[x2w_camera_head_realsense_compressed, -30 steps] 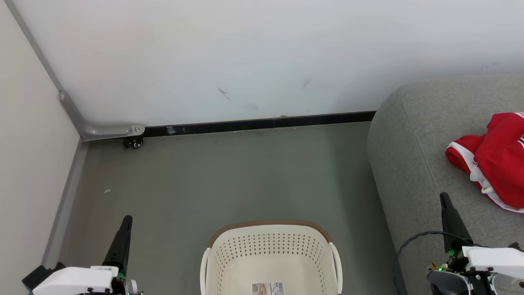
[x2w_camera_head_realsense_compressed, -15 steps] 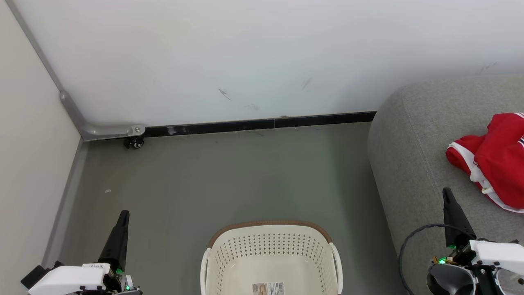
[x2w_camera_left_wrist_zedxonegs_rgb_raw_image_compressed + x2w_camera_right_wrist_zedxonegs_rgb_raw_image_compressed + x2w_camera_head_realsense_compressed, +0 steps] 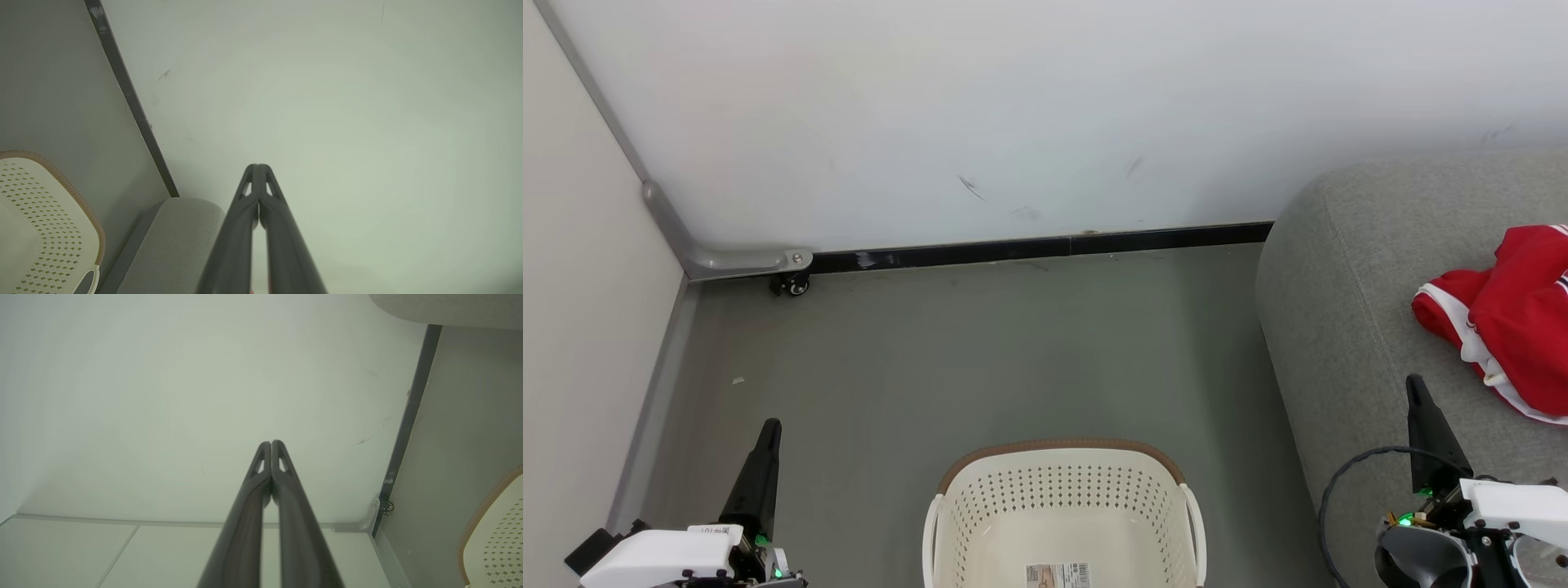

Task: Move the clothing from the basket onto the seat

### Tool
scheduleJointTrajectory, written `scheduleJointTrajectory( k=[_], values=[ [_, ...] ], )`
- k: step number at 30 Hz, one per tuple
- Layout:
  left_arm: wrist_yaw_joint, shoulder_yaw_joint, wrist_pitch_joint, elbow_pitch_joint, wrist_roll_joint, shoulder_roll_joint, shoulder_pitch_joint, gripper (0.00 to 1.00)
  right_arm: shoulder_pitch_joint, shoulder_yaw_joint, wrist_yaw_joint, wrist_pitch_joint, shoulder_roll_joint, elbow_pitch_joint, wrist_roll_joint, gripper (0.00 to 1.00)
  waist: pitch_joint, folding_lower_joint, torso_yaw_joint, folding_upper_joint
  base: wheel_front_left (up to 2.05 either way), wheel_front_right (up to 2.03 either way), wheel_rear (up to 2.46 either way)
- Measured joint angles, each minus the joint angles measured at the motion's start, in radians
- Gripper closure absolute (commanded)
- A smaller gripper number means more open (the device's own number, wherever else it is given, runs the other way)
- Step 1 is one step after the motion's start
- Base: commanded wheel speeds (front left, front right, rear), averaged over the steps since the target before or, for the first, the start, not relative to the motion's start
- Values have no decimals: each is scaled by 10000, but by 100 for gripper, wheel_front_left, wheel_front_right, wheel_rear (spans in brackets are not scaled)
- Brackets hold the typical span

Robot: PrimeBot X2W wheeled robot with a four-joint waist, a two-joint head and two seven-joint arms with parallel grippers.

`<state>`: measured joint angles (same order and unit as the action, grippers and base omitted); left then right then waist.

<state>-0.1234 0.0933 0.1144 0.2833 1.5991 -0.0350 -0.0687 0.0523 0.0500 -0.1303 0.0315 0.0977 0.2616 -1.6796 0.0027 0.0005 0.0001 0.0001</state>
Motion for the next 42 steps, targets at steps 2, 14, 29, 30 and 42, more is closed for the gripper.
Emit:
scheduleJointTrajectory(
  k=[2,14,29,30,42],
  values=[
    [0,-2,0,-2,0,0,0,100,0,4,0,42,0,2,0,100,0,0,0,0,0,0,0],
    [0,-10,-2,-13,0,0,0,100,1,15,0,52,-2,6,2,100,1,-1,-1,0,0,0,0],
    [0,-23,-4,-38,2,0,0,100,1,29,0,56,-2,10,2,100,2,-1,-1,0,0,0,0],
    [0,-23,-4,-38,2,0,0,100,1,29,0,59,-4,10,2,100,2,-2,-1,0,0,0,0],
    [0,-31,-4,-44,2,0,0,100,118,42,0,82,-6,15,4,100,2,-3,-1,0,0,0,0]
  ],
)
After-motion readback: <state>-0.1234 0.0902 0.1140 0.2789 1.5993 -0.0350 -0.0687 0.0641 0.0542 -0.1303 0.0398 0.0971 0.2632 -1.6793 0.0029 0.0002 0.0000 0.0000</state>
